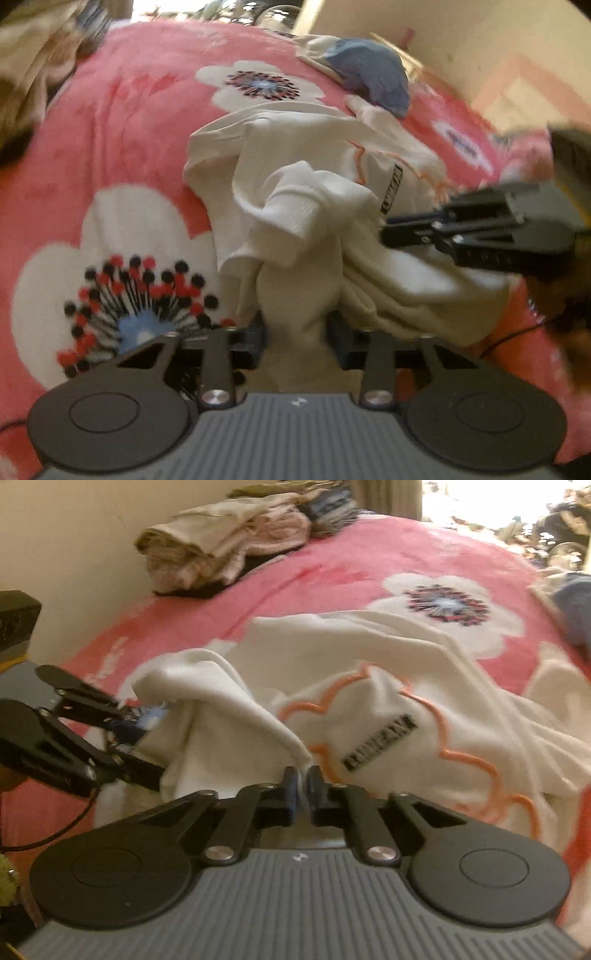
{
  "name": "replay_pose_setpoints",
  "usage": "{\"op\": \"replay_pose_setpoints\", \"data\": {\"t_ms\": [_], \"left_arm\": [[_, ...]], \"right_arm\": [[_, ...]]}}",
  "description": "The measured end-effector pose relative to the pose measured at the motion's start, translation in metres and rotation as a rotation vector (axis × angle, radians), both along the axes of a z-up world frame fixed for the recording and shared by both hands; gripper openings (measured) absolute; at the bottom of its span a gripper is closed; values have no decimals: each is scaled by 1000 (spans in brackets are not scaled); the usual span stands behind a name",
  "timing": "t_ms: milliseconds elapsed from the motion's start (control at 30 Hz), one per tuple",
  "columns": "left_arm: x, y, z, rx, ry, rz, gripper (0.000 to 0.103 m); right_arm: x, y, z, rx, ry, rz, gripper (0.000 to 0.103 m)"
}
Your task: Fold clothes
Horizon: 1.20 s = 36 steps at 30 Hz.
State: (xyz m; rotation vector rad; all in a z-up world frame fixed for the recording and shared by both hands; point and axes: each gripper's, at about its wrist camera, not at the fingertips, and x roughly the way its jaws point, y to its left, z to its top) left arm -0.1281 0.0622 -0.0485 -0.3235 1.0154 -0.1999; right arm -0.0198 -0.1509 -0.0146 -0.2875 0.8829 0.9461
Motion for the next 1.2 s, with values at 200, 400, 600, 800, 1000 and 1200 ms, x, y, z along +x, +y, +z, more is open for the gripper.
{"op": "replay_pose_setpoints", "data": {"t_ms": [200, 400, 600, 800, 1000, 1200], "left_arm": [[-22, 44, 0, -35, 78, 121, 5], [-58, 77, -19, -7, 184, 195, 4], [-95, 95, -9, -69, 135, 232, 18], [-87, 82, -3, -290, 31, 192, 53], [-67, 64, -17, -434, 20, 158, 49], [-66, 57, -1, -510, -78, 145, 44]], "right_arm": [[-36, -15, 37, 171, 83, 61, 3], [-83, 8, 27, 136, 184, 251, 3], [-110, 33, -23, -40, 243, 335, 3], [-115, 29, -23, -26, 265, 282, 3], [-117, 20, -13, 78, 289, 226, 3], [-114, 10, -8, 198, 351, 204, 3]]}}
